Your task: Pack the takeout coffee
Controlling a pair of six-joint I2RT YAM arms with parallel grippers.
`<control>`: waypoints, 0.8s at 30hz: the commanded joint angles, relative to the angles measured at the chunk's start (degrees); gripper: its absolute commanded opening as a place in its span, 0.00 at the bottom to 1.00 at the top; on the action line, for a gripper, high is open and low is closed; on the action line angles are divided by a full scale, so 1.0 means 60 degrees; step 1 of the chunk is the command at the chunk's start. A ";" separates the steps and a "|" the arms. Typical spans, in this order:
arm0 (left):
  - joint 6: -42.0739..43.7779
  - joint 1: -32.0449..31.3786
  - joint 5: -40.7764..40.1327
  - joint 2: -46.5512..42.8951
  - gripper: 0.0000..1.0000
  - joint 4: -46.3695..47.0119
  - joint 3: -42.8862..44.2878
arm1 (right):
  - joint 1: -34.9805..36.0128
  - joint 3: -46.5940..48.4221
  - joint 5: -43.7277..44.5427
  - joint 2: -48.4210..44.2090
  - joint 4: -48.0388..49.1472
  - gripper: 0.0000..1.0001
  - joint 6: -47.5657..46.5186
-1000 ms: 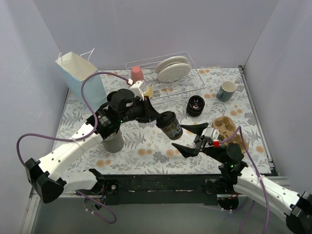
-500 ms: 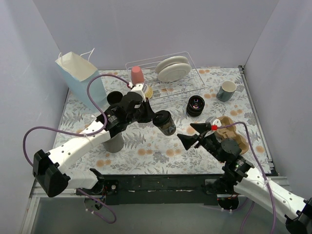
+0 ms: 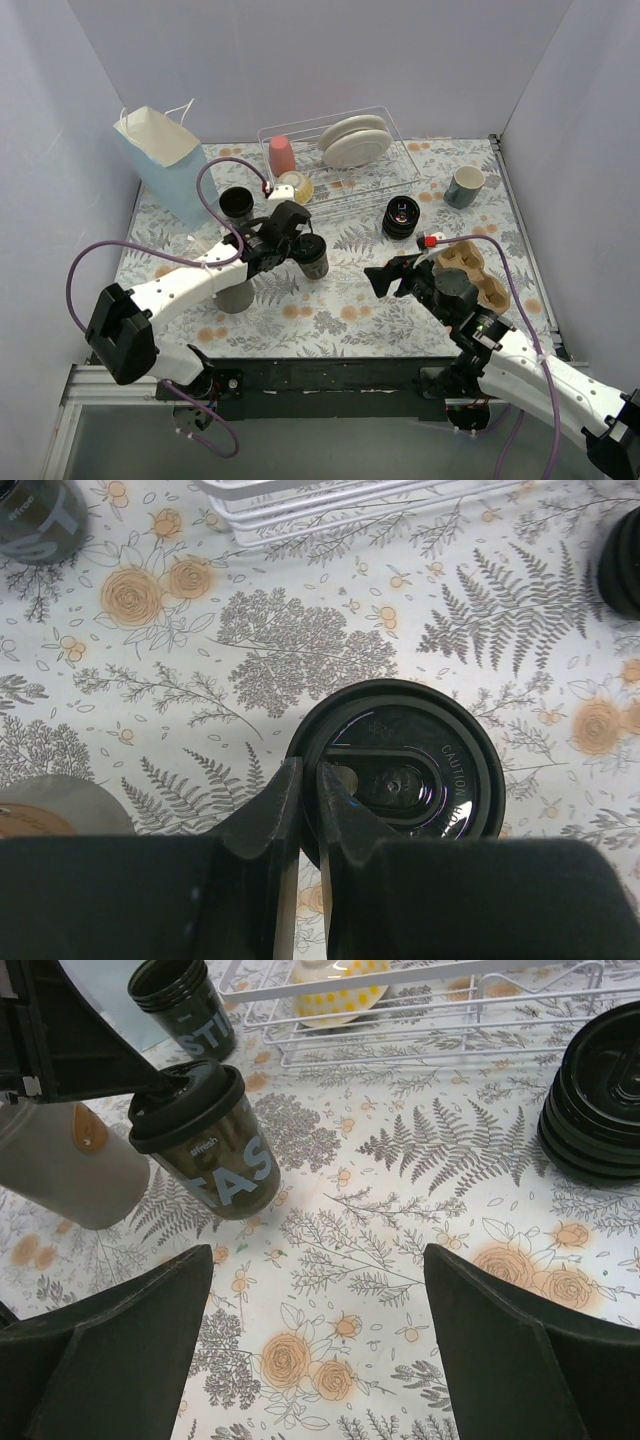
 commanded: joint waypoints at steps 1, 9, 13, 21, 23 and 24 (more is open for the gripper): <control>-0.0288 -0.0122 -0.0794 0.0159 0.00 -0.0234 0.0079 | -0.0004 0.0393 0.0541 0.0083 -0.0075 0.93 0.0328; -0.0699 -0.0327 -0.0589 0.0350 0.00 -0.0234 -0.0214 | -0.0004 0.0554 0.0746 0.0346 -0.0353 0.94 0.0460; -0.1094 -0.0546 -0.1056 0.0394 0.00 -0.0438 -0.0347 | -0.0004 0.0583 0.0878 0.0420 -0.0383 0.94 0.0533; -0.1374 -0.0766 -0.1599 0.0408 0.05 -0.0410 -0.0478 | -0.0004 0.0481 0.0951 0.0464 -0.0456 0.94 0.0636; -0.1359 -0.0825 -0.1585 0.0482 0.11 -0.0424 -0.0449 | -0.0004 0.0495 0.0995 0.0449 -0.0500 0.94 0.0621; -0.1359 -0.0869 -0.1571 0.0482 0.14 -0.0439 -0.0435 | -0.0004 0.0496 0.1054 0.0449 -0.0500 0.94 0.0621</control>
